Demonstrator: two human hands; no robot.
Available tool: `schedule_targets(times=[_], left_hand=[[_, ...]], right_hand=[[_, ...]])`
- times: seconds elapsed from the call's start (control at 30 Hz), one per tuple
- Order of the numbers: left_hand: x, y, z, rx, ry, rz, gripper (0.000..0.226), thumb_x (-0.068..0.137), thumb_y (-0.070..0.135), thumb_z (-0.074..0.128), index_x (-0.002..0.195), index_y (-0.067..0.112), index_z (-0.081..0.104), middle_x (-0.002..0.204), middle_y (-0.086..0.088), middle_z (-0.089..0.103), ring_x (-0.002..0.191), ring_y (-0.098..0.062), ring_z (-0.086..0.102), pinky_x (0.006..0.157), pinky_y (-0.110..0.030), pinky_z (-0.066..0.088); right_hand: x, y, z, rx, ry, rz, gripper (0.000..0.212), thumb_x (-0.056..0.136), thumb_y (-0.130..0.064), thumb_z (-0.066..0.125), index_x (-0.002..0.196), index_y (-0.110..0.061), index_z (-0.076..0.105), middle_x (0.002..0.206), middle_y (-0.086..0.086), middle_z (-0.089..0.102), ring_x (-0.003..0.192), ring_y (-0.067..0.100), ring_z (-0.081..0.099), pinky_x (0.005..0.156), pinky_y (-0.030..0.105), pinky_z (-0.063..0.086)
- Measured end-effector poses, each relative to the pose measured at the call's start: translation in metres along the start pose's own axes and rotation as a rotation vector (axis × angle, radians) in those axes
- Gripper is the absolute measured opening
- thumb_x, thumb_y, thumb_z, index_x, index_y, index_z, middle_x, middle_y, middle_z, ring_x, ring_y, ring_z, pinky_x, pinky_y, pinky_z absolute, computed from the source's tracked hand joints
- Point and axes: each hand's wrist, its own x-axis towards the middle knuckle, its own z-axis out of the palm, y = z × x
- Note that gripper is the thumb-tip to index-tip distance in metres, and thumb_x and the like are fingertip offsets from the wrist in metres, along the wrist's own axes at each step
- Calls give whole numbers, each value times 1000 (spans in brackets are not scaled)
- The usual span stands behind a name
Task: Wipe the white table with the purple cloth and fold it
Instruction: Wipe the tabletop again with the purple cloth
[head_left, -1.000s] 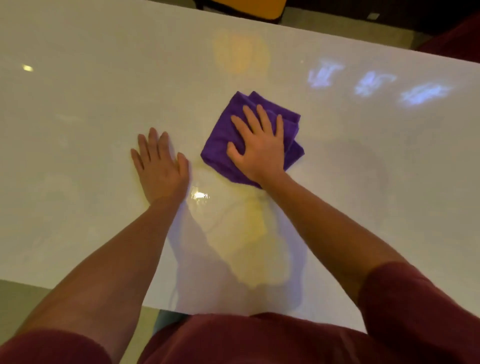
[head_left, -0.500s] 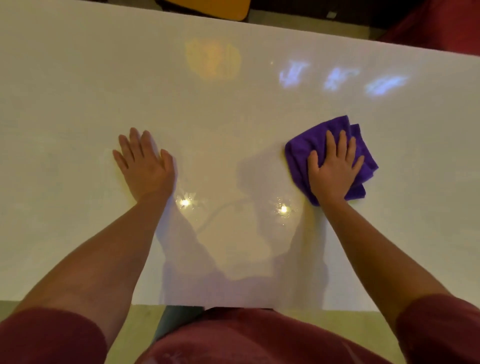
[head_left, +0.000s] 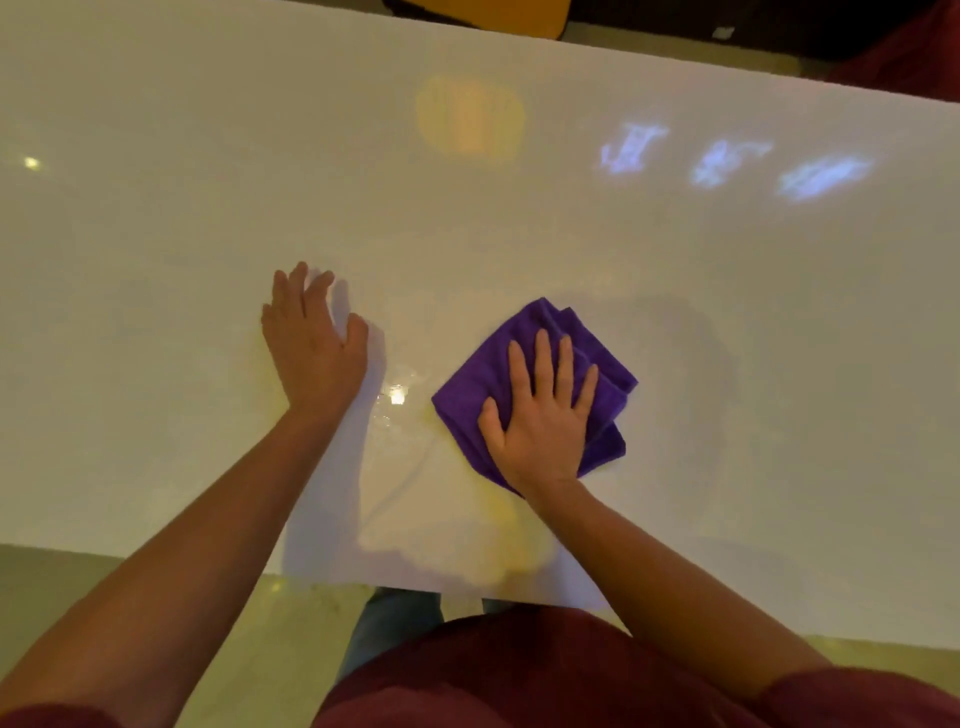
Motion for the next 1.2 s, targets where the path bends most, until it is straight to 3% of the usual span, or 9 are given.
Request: schedule_targets(times=[0.1, 0.27, 0.37, 0.5, 0.67, 0.87, 1.2], left_hand=[[-13, -73, -29, 70, 4, -226, 54, 99, 18, 59, 149, 2, 46, 164, -19, 36, 157, -39, 21, 124, -57, 19], [-29, -199, -71, 195, 49, -422, 61, 99, 22, 48, 153, -5, 37, 165, -25, 30, 157, -44, 17, 123, -66, 16], [-26, -255, -88, 259, 49, -469, 66, 98, 30, 38, 154, -4, 35, 167, -26, 26, 158, -44, 14, 124, -68, 10], [-5, -302, -99, 260, 98, -480, 62, 103, 28, 47, 156, -1, 34, 169, -22, 24, 159, -41, 12, 124, -66, 7], [20, -371, -121, 259, 113, -590, 64, 103, 32, 44, 157, -1, 33, 169, -21, 25, 159, -40, 12, 124, -68, 9], [20, -404, -120, 193, 122, -689, 71, 104, 46, 33, 159, 1, 29, 170, -20, 21, 159, -39, 12, 125, -66, 7], [21, -412, -121, 157, 136, -674, 70, 101, 45, 32, 158, 4, 33, 171, -18, 22, 160, -38, 12, 126, -64, 8]], right_hand=[[22, -47, 8, 11, -23, -108, 73, 103, -58, 38, 165, -20, 37, 174, 14, 30, 163, 40, 19, 129, 67, 10], [48, -123, 21, 2, -52, -222, 73, 102, -58, 38, 164, -20, 36, 174, 14, 30, 162, 41, 19, 128, 69, 13], [60, -170, 30, -2, -58, -284, 72, 102, -58, 37, 164, -20, 36, 174, 14, 30, 162, 41, 19, 129, 68, 12], [72, -244, 42, 6, -61, -334, 72, 102, -58, 37, 163, -20, 38, 173, 14, 30, 162, 41, 18, 129, 68, 12], [82, -329, 56, -6, -68, -402, 72, 102, -58, 35, 163, -19, 37, 174, 15, 29, 163, 41, 17, 129, 67, 10], [95, -409, 68, -18, -67, -441, 72, 101, -57, 35, 162, -19, 39, 174, 15, 29, 162, 41, 18, 129, 67, 11], [145, -579, 90, -31, -60, -533, 74, 101, -55, 33, 164, -18, 39, 173, 16, 30, 162, 41, 20, 130, 66, 9]])
